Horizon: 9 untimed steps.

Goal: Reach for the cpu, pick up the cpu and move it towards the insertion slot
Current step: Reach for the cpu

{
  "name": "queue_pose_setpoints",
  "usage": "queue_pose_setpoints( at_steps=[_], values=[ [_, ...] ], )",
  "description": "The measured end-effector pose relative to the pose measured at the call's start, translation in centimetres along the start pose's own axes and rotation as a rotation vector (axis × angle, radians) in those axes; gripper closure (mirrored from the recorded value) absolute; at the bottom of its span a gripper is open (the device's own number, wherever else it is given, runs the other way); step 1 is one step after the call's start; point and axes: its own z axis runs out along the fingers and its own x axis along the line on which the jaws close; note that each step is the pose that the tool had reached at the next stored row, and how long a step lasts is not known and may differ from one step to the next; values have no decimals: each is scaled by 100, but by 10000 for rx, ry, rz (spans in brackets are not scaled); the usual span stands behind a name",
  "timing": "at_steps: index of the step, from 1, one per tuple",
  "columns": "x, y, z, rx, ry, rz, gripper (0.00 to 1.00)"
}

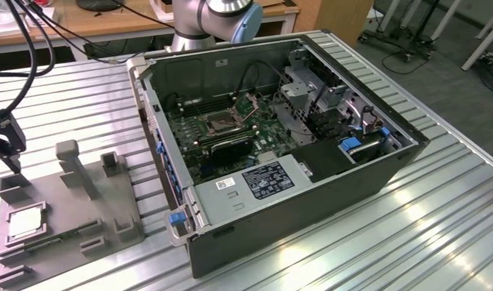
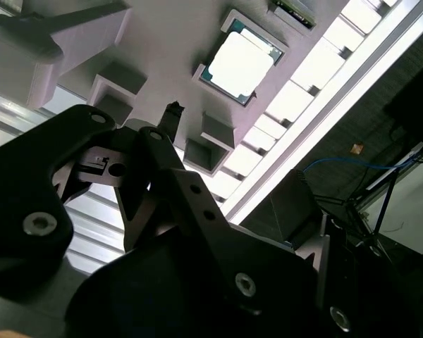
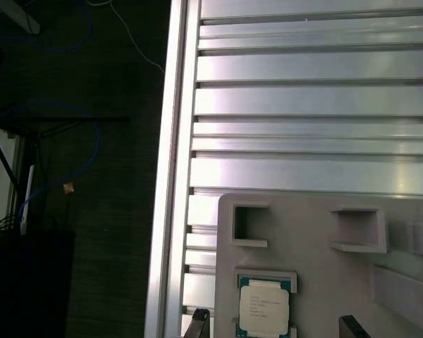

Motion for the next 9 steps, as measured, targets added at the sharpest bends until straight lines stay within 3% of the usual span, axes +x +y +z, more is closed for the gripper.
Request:
queue_pose_setpoints(
  at_steps=[9],
  values=[
    [0,-3,27,-4,-1,0,22]
  ],
)
